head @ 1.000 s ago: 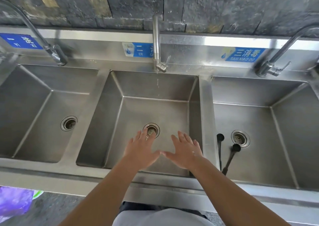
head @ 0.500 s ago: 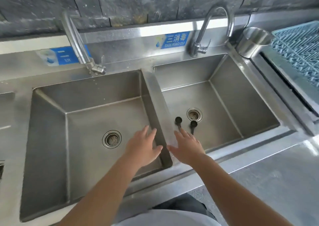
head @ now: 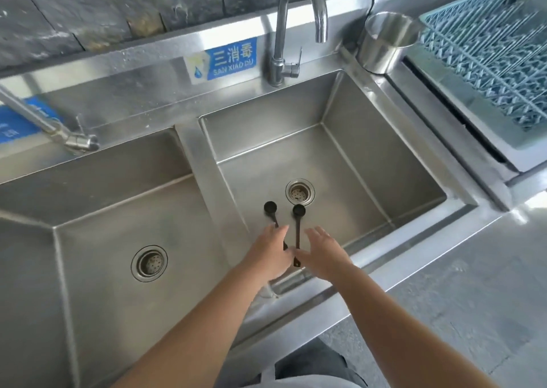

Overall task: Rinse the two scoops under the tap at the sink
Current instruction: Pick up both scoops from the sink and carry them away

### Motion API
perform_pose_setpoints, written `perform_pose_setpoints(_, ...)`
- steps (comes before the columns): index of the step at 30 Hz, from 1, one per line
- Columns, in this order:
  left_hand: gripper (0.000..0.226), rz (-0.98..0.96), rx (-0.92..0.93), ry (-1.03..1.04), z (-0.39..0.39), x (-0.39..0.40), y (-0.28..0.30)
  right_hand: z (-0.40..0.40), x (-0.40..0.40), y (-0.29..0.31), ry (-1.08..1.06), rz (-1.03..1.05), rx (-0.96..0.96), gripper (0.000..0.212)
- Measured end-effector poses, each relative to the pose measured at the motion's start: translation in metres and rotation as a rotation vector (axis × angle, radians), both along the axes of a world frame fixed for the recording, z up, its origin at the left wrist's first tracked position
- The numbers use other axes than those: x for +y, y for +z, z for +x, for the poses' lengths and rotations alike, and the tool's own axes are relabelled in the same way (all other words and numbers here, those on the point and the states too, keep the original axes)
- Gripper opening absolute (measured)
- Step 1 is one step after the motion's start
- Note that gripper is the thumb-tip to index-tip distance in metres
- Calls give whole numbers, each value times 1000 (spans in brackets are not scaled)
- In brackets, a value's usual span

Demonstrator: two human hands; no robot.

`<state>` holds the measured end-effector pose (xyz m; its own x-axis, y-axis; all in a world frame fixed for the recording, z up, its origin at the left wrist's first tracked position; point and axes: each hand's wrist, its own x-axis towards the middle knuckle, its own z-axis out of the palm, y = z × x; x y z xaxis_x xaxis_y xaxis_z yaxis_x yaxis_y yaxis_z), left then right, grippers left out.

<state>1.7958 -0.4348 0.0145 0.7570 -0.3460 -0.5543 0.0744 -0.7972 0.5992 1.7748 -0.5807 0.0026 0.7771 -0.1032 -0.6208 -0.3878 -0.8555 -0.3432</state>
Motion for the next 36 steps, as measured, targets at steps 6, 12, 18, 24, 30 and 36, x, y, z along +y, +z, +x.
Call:
perform_pose_setpoints(6, 50, 31, 286, 352, 40, -51, -72, 58, -26, -64, -208, 69, 170, 30)
perform_pose_setpoints(12, 35, -3, 458, 699, 62, -75, -146, 92, -37, -140, -342, 96, 381, 13)
perform_pose_setpoints(18, 36, 3, 432, 973, 82, -74, -197, 107, -33, -196, -430, 173, 346, 32)
perform_pose_setpoints(24, 17, 184, 345, 920, 92, -81, -238, 110, -36, -236, -469, 175, 306, 24)
perform_pose_setpoints(30, 7, 173, 377, 793, 102, -84, -241, 119, -49, -233, -353, 158, 346, 7)
perform_pose_setpoints(36, 14, -91, 349, 931, 115, -88, -182, 135, -51, -175, -553, 340, 207, 15)
